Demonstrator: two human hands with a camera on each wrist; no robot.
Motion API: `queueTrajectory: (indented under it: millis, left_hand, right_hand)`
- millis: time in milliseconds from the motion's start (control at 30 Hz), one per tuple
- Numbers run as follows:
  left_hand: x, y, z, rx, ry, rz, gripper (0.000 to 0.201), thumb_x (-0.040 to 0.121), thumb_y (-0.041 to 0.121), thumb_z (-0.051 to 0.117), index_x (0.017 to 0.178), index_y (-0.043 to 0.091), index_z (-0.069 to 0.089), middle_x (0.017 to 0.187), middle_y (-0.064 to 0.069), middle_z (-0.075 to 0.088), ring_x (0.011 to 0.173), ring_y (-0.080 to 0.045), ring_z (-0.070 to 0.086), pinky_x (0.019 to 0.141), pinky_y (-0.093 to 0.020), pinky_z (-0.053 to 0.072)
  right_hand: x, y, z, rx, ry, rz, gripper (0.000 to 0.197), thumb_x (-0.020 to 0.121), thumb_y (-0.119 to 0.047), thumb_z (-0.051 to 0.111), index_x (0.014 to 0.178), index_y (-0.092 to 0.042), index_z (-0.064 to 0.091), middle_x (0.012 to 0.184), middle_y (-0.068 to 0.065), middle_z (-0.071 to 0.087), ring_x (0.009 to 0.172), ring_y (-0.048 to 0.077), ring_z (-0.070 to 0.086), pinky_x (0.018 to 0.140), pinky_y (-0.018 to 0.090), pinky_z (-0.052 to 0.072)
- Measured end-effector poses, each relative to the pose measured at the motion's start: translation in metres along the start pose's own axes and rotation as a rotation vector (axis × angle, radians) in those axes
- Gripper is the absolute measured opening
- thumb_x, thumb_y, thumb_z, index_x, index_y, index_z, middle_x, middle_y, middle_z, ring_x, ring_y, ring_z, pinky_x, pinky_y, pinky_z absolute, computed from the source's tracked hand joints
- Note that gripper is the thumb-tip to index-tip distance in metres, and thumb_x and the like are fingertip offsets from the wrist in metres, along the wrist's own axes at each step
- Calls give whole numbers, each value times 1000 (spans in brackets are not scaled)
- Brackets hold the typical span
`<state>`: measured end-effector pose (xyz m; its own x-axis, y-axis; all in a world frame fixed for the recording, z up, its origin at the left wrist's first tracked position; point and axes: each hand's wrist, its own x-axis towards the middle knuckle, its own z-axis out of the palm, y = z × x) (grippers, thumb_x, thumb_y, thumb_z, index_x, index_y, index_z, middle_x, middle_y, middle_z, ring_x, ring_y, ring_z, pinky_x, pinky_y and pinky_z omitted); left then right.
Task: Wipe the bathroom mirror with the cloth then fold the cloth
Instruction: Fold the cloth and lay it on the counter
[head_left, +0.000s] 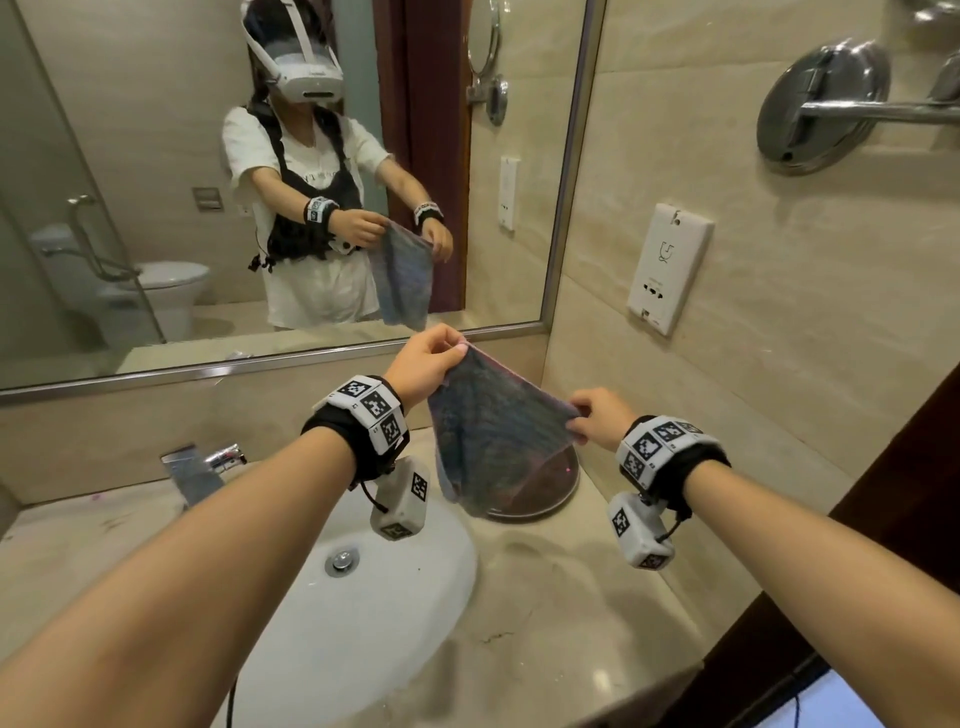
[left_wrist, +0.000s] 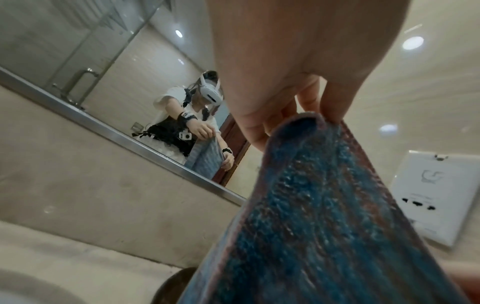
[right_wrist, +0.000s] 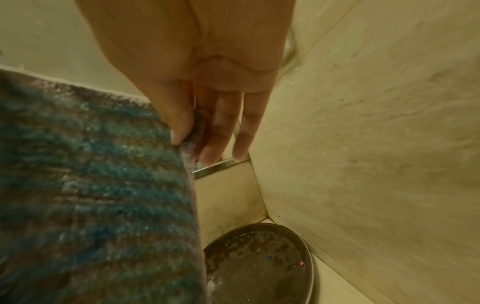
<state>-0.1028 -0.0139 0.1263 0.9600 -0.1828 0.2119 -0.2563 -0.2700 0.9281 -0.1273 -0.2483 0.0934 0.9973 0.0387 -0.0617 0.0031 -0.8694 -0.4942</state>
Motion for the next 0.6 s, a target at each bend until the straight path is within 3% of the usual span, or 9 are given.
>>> queueTrajectory:
  millis: [67,167,267,333,400,500,600]
  left_hand:
    - [0,-7,1,30,-1,-8,24,95,9,48,73,20,51,69,2,50,51,1,46,43,-7,35]
    - [1,-18,3,63,3,-18,25,93,8,51,72,21,53,68,3,52,44,8,49,42,-3,34]
    - [6,-26,3,92,58,-18,23,91,11,55,71,24,53,66,4,51,51,0,48,48,-11,37]
    - [10,-26,4,56,122,-10,21,88,13,60,72,25,54,66,4,51,58,-6,45,51,-16,38]
    - [9,-27,8,13,118,-7,20,86,12,63,72,24,55,68,3,52,60,-5,46,50,-11,39]
    - [-4,-44,22,41,-7,-59,23,88,11,60,70,23,56,67,4,54,50,6,50,46,-5,37]
    - [-31,-89,38,156,-159,-172,17,89,11,59,73,17,61,65,6,55,46,9,50,52,-10,39]
  right_hand:
    - [3,6,-6,96,89,47,25,88,-9,60,66,-21,55,69,1,60,75,21,61,71,30,50]
    - [11,12,-13,189,247,104,10,86,-10,64,81,-16,58,76,6,63,71,23,62,73,34,53]
    - [22,12,-23,245,377,76,8,86,-8,62,88,-15,60,80,8,65,72,26,63,66,34,53]
    - [27,10,-34,340,461,38,14,87,-3,59,82,-17,57,85,12,66,73,26,63,61,33,53]
    - [28,16,-39,407,512,17,29,86,0,59,69,-23,52,86,11,64,75,25,63,60,27,52]
    - [17,37,-22,375,360,82,37,83,2,62,64,-27,49,80,13,61,63,22,62,53,23,51]
    - [-3,73,20,259,-66,162,32,84,4,62,65,-19,50,67,13,57,50,14,55,42,15,45]
